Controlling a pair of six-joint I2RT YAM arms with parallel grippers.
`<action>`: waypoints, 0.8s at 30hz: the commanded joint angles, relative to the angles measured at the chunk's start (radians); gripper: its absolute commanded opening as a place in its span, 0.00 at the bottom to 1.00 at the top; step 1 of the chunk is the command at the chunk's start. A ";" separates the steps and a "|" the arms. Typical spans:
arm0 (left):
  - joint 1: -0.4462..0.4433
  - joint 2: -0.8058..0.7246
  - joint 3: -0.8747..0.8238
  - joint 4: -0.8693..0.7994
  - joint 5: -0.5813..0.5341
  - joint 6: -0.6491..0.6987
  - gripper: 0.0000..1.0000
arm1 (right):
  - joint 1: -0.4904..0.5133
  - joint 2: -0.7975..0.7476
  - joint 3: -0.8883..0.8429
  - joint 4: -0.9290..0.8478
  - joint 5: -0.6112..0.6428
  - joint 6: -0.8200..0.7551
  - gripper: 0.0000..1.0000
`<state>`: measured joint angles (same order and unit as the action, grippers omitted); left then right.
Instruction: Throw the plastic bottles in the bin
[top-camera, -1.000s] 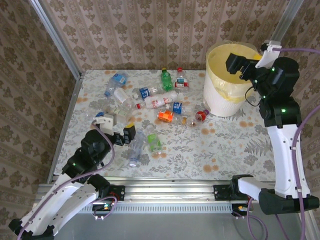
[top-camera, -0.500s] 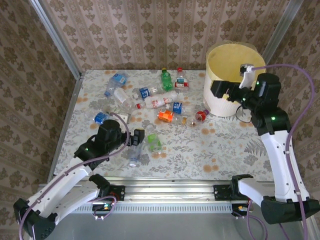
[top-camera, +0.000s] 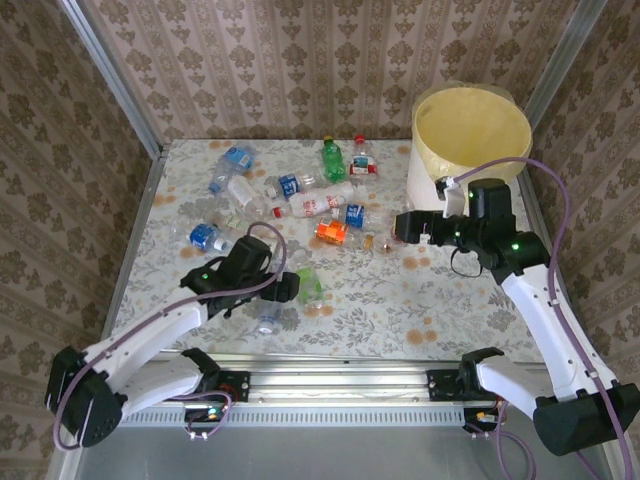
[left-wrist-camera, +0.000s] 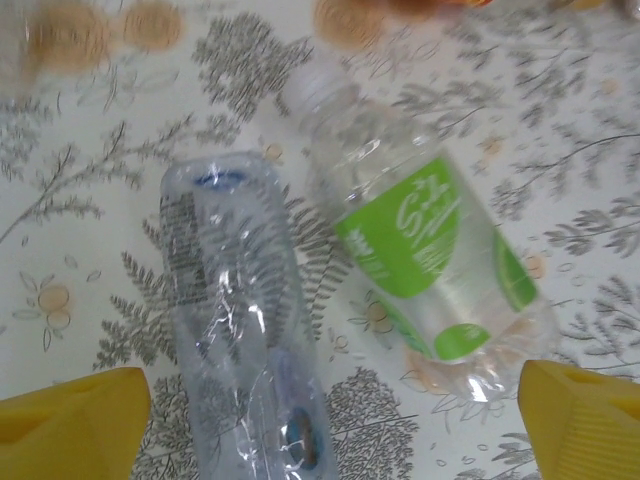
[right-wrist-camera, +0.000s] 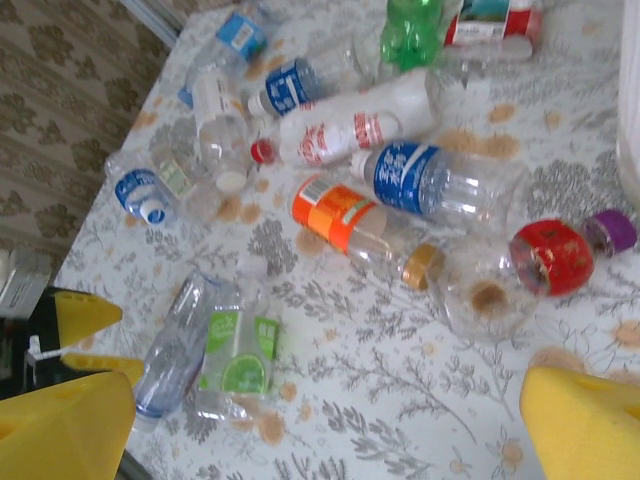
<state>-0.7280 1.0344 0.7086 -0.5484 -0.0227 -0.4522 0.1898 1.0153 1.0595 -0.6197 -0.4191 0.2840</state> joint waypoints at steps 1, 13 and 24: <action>-0.014 0.024 0.021 -0.071 -0.028 -0.071 0.93 | 0.014 -0.012 -0.013 -0.014 0.000 -0.007 1.00; -0.008 0.175 -0.035 -0.128 -0.087 -0.138 0.80 | 0.042 0.028 -0.016 0.027 -0.008 0.010 1.00; 0.011 0.312 -0.086 -0.017 -0.067 -0.125 0.53 | 0.048 0.081 -0.027 0.069 -0.019 0.028 1.00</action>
<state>-0.7303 1.3300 0.6479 -0.5934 -0.0864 -0.5819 0.2314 1.0733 1.0431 -0.5739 -0.4198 0.2928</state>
